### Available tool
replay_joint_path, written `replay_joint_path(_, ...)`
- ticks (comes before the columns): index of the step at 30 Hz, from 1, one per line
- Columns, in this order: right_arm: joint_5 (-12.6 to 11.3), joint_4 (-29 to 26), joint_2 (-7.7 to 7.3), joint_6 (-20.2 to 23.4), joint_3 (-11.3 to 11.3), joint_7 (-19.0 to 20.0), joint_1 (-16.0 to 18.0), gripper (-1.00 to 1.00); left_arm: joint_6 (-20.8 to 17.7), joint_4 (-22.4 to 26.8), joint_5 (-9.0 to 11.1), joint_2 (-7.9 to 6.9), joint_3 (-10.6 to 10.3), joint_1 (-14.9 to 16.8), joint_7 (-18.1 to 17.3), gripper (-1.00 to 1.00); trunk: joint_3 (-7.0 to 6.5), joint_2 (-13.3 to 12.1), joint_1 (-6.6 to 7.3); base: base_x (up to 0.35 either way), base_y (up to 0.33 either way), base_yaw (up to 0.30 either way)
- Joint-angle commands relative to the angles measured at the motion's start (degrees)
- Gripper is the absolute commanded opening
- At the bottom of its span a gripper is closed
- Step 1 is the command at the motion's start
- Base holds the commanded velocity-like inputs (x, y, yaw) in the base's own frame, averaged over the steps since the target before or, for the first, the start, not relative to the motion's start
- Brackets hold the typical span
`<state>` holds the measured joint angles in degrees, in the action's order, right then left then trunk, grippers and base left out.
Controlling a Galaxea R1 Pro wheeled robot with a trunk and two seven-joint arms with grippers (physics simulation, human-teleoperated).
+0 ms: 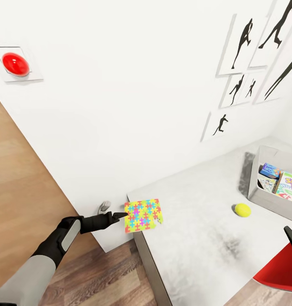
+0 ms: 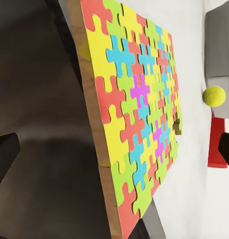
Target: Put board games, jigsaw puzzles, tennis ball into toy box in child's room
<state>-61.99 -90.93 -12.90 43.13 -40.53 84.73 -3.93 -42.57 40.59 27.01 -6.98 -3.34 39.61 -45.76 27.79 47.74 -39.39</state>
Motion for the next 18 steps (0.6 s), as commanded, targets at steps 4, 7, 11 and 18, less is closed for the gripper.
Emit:
replay_joint_path(4,-0.2,0.0,-0.02,0.6,0.0,0.0,0.0,1.00,-0.3,0.0,0.4,-0.04,-0.2,0.0,0.1,1.00,0.05,0.0,-0.01,0.000,0.000,0.000)
replay_joint_path(7,-0.2,0.0,-0.02,0.6,0.0,0.0,0.0,1.00,-0.3,0.0,0.4,0.00,-0.2,0.0,0.1,1.00,0.05,0.0,-0.01,0.000,0.000,0.000)
replay_joint_path(11,-0.3,0.0,-0.02,0.6,0.0,0.0,0.0,1.00,-0.3,0.0,0.4,0.04,-0.2,0.0,0.1,1.00,0.05,0.0,-0.01,0.000,-0.002,0.000)
replay_joint_path(18,-0.3,0.0,-0.02,0.6,0.0,0.0,0.0,1.00,-0.3,0.0,0.4,0.04,-0.2,0.0,0.1,1.00,0.05,0.0,-0.01,0.000,-0.109,0.000)
